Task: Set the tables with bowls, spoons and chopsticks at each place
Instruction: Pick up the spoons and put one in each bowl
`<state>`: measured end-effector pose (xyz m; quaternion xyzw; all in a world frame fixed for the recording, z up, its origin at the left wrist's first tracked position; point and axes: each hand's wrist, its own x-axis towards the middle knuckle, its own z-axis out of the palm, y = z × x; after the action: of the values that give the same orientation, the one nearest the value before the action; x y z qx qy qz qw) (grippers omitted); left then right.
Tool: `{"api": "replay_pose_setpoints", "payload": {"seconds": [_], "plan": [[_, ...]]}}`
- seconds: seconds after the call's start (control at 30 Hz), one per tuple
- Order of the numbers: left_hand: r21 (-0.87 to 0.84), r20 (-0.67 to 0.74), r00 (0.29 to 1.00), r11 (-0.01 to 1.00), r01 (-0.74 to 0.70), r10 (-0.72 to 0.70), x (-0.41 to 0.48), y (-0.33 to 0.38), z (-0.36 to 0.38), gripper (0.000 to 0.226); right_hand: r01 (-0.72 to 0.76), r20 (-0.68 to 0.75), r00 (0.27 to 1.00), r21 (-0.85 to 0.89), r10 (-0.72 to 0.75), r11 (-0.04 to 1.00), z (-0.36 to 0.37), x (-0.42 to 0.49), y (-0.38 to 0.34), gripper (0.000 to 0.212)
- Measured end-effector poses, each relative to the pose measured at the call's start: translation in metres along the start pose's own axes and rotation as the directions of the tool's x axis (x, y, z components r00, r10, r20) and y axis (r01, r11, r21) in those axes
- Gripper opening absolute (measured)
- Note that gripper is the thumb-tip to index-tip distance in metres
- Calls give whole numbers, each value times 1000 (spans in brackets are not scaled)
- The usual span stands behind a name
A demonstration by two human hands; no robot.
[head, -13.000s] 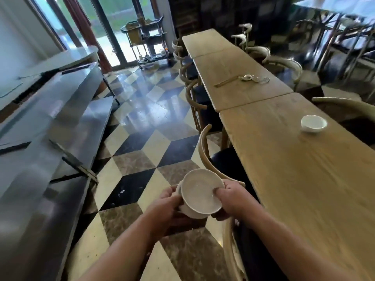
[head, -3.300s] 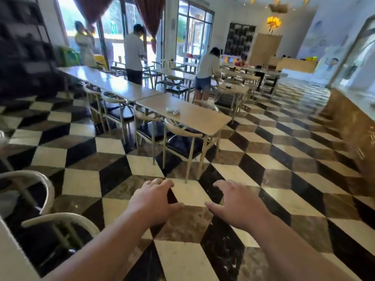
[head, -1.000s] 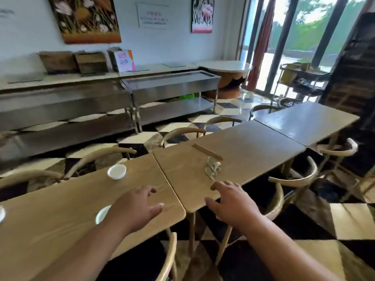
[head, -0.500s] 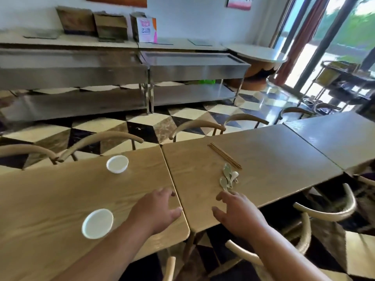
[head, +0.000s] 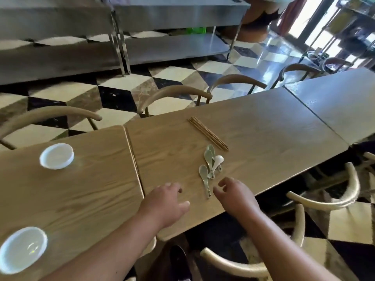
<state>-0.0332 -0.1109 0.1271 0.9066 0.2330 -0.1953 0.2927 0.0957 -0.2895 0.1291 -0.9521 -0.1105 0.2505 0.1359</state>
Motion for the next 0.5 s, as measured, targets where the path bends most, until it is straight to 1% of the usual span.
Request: {"api": "replay_pose_setpoints", "payload": {"seconds": [0.13,0.3,0.43,0.5], "plan": [[-60,64,993,993,98,-94,72,24,42,53,-85,74,994,56,81,995,14,98,22,40],[-176,144,961,950,259,-236,151,52,92,49,-150,94,985,33,147,988,41,190,48,49],[-175,127,935,920,350,-331,196,59,118,41,-177,117,978,18,174,984,60,232,59,54],[-181,89,919,901,394,-384,213,62,124,40,-159,96,983,12,157,987,68,245,61,61]]}}
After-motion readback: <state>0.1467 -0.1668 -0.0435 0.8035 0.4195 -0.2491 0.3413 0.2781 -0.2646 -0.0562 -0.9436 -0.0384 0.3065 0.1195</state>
